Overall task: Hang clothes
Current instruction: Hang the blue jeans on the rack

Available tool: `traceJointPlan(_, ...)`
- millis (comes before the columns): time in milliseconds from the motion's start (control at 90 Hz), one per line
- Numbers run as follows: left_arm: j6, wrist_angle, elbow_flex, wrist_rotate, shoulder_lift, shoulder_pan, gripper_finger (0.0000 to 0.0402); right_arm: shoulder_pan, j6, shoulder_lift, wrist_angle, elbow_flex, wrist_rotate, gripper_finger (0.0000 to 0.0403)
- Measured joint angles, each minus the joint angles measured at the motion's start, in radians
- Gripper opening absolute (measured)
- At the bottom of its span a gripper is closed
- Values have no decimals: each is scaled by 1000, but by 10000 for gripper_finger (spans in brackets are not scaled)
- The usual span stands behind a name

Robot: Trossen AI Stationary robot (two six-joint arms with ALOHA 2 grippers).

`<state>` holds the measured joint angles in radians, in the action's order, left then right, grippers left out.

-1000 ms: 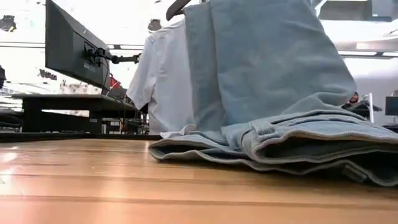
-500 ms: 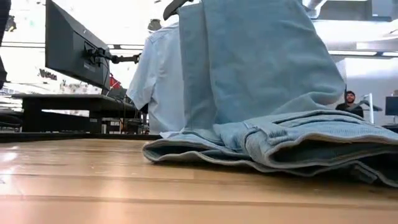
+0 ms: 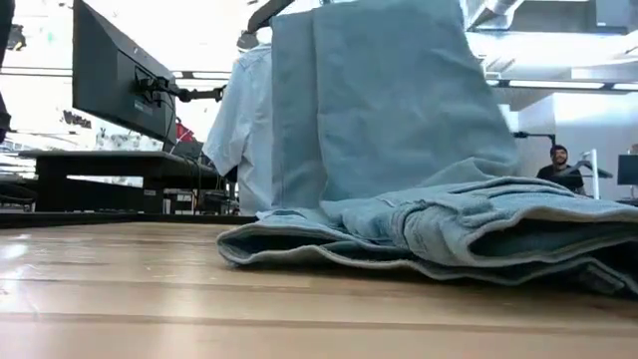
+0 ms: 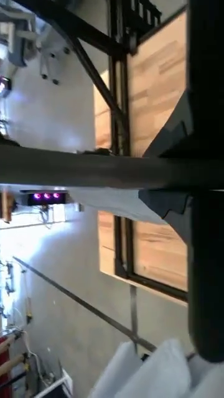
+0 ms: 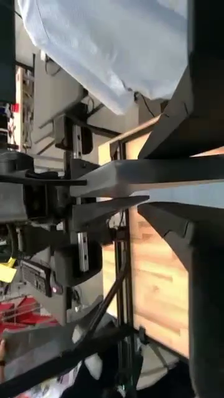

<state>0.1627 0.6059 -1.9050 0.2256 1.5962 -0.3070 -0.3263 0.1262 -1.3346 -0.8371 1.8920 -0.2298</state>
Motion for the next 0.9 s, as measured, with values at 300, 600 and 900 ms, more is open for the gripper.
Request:
traceJointPlan(300, 34, 115, 0, 18, -117, -56, 20, -76, 89, 11, -333, 165, 101, 148)
traceJointPlan(600, 34, 123, -1, 40, -151, -60, 20, -135, 194, -9, -487, 170, 101, 221)
traceJointPlan(900, 39, 121, -1, 42, -175, -66, 20, -135, 164, -12, -563, 168, 99, 190)
